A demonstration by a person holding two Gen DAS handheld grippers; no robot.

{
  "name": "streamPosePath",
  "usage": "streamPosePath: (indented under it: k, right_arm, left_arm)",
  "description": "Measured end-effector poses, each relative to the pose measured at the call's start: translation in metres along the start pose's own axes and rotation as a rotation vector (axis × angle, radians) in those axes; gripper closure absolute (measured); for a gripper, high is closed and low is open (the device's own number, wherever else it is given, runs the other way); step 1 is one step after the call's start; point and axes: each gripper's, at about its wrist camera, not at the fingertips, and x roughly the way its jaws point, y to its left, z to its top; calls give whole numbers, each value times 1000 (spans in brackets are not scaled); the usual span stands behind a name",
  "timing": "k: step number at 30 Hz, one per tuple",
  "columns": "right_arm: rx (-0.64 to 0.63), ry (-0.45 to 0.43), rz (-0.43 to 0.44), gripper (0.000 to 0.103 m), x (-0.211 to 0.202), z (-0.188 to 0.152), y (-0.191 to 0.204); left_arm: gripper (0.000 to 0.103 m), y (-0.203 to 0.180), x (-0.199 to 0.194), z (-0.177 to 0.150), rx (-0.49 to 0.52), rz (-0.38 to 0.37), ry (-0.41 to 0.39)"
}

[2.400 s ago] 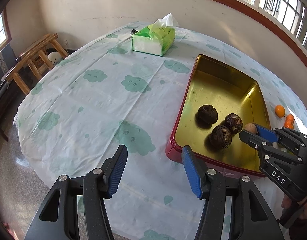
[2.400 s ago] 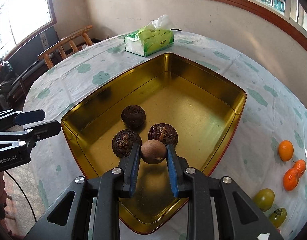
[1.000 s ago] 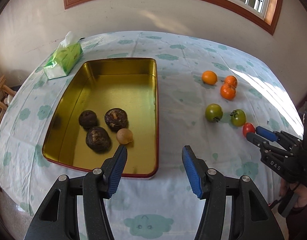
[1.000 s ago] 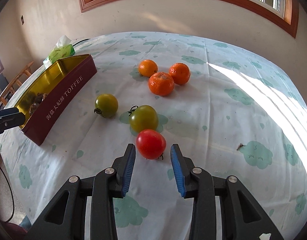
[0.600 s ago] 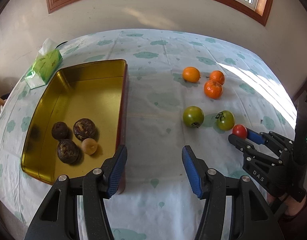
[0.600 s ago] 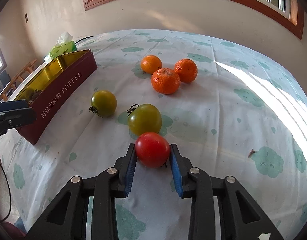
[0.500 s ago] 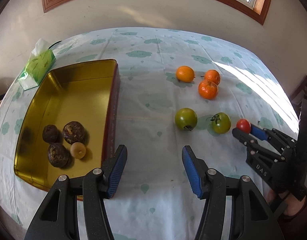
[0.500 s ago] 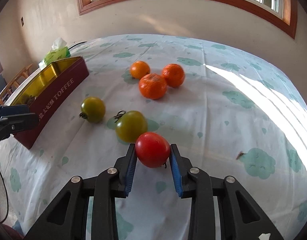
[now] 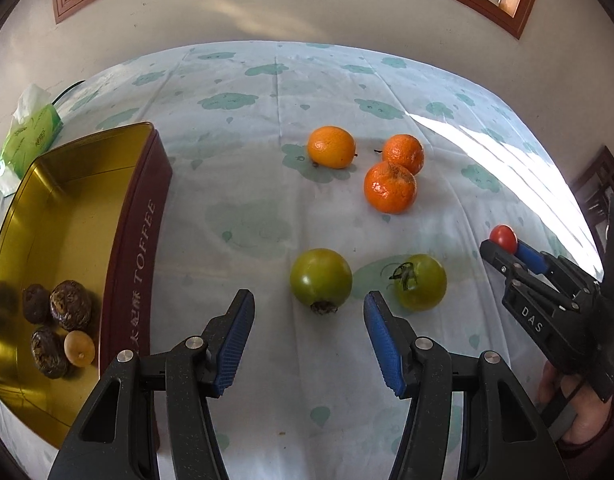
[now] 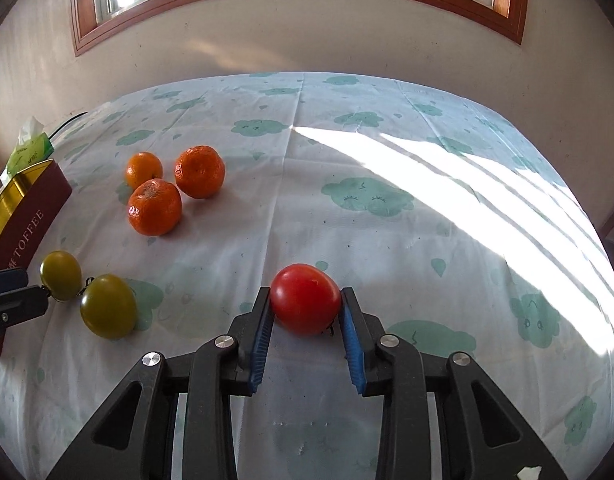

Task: Organize fruits
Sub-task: 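Grasp the green tomato with the left tool, then carry the green tomato over the gold tin and lower it with the left tool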

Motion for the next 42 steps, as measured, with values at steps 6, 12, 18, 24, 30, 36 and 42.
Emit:
streamPosePath:
  k: [6,12,18,24,30,36,42]
  right_arm:
    - [16,4,18,72,1,0,-4]
    - [15,4,16,72,0,-1,-2]
    - [14,5,14,71,0,-1,-1]
    - [12,5,12,71,1,-1,0]
    - [12,5,12,71,1,-1,0]
    - [12,5,12,71,1,-1,0]
    - [11,5,11,71,1,-1,0]
  left_arm:
    - [49,-4,18,6,7,-8,12]
    - [68,-5,25,4,19,9,15]
    - [69,1,14,-2,12,11,5]
    - [69,13,-16,-9,-2,21,-35]
    - [69,49,-64,-7,-40,68,-130]
    - [68,117,-88,-13,-134,178,-152]
    - [68,175,-83,-30,-226,259,-97]
